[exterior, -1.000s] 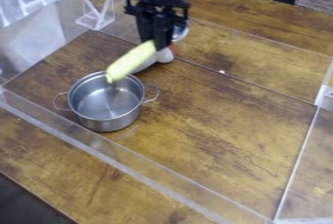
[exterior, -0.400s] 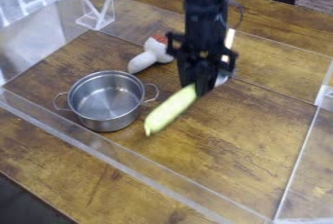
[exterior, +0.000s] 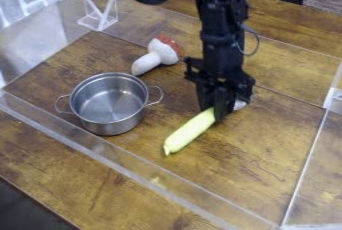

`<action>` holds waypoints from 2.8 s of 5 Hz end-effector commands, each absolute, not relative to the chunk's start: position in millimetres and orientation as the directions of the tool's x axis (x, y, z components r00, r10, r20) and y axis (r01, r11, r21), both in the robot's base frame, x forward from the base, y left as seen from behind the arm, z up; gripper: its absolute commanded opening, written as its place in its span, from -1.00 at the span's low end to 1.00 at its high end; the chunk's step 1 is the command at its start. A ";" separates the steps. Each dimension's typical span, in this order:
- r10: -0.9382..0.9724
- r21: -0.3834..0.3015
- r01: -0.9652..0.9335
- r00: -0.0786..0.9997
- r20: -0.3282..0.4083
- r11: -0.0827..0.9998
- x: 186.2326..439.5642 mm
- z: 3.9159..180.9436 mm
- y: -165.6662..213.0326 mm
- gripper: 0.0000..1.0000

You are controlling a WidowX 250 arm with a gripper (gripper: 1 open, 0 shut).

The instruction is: Move the green spoon to the right

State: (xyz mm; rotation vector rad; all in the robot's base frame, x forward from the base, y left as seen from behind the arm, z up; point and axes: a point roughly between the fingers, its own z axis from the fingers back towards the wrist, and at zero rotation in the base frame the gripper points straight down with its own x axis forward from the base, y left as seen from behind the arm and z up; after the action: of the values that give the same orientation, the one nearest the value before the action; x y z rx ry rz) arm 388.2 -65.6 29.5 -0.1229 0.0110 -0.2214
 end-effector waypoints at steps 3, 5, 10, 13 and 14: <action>-0.225 -0.133 0.230 0.973 0.050 0.964 383.9 62.5 -73.5 -1.00; -0.307 -0.143 0.309 0.951 0.039 0.940 376.6 65.8 -55.2 -1.00; -0.155 -0.107 0.173 0.975 0.161 0.979 336.8 158.7 -60.5 -1.00; -0.141 -0.121 0.161 0.977 0.160 0.979 310.3 148.1 -114.9 1.00; -0.130 -0.117 0.150 0.978 0.164 0.982 311.6 152.1 -115.4 1.00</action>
State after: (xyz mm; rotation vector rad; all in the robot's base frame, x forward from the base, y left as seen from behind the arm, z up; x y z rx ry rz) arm 312.2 -113.7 123.3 -0.1124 -0.0704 -0.1304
